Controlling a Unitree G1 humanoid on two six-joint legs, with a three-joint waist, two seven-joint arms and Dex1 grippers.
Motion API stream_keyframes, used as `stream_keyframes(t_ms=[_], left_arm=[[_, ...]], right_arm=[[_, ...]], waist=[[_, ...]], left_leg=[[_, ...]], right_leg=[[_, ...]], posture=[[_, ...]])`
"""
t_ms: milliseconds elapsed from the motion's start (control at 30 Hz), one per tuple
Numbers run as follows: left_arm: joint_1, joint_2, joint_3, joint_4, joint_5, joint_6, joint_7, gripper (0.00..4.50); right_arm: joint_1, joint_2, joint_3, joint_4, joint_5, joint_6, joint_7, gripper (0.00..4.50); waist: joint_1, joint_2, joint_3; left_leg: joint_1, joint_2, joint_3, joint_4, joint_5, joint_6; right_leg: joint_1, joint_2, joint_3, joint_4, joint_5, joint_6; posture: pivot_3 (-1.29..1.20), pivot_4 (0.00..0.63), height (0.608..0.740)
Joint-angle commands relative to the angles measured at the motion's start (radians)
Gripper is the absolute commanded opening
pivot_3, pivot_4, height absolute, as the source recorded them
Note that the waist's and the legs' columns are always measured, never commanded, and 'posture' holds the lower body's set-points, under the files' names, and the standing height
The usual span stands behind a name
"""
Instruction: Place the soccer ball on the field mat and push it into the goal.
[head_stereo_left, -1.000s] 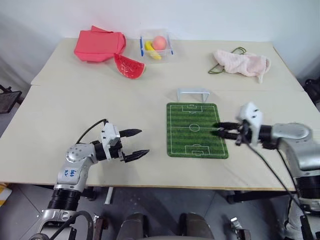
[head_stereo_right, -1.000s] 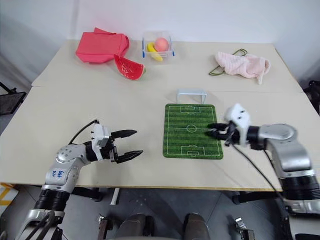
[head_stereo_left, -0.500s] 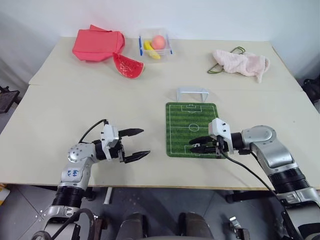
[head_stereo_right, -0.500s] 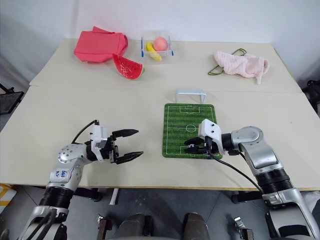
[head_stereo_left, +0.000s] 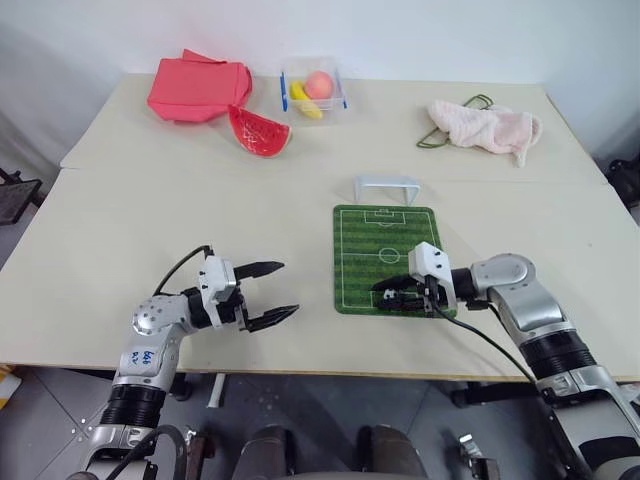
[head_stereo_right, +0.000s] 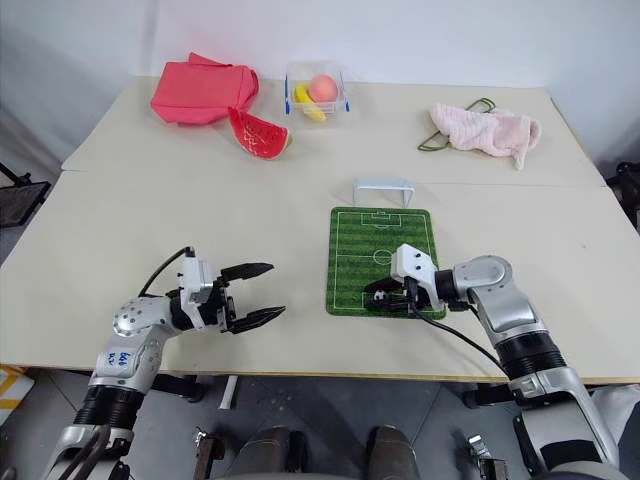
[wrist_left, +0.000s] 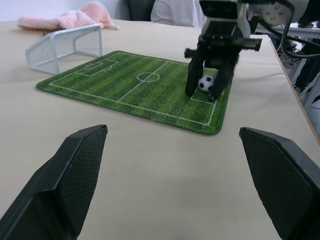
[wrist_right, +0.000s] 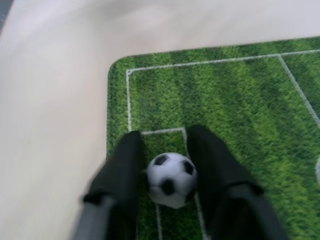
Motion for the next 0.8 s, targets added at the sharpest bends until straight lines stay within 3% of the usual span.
stream_keyframes(t_ms=[33, 400, 600, 700, 800], left_arm=[[0.006, 0.009, 0.014, -0.037, -0.009, -0.001, 0.009, 4.50], [-0.008, 0.006, 0.009, -0.033, -0.011, 0.006, 0.015, 4.50], [-0.013, 0.008, 0.010, -0.027, -0.014, 0.007, 0.007, 4.50], [-0.015, 0.008, 0.011, -0.025, -0.018, 0.008, -0.001, 4.50], [-0.016, 0.008, 0.013, -0.025, -0.028, 0.011, -0.016, 4.50]], right_arm=[[-0.004, -0.004, -0.019, 0.012, -0.012, -0.024, -0.007, 2.79], [-0.017, -0.028, -0.040, -0.089, 0.016, -0.004, 0.006, 2.79], [-0.021, -0.061, -0.063, -0.259, 0.052, 0.142, -0.027, 2.79], [0.023, -0.098, -0.087, -0.356, 0.114, 0.256, -0.009, 2.18], [0.080, -0.127, -0.097, -0.427, 0.131, 0.286, -0.017, 1.19]], waist=[[0.000, 0.000, 0.000], [0.000, 0.000, 0.000], [0.001, 0.000, 0.000], [0.003, 0.000, 0.000], [0.007, 0.000, 0.000]], left_leg=[[0.000, 0.000, 0.000, 0.000, 0.000, 0.000], [0.000, 0.000, 0.000, 0.000, 0.000, 0.000], [0.000, 0.000, 0.000, 0.000, 0.000, 0.000], [0.000, 0.000, -0.001, 0.000, 0.000, 0.000], [-0.001, 0.000, -0.004, 0.000, 0.000, 0.000]], right_leg=[[0.000, 0.000, 0.000, 0.000, 0.000, 0.000], [0.000, 0.000, 0.000, 0.000, 0.000, 0.000], [0.000, 0.000, 0.000, 0.000, 0.000, 0.000], [0.000, 0.000, 0.000, 0.000, 0.000, 0.000], [0.000, -0.001, -0.002, 0.000, 0.000, 0.000]], posture=[[0.00, 0.150, 0.740], [0.00, 0.150, 0.740], [0.00, 0.150, 0.740], [0.00, 0.150, 0.740], [0.00, 0.150, 0.740]])
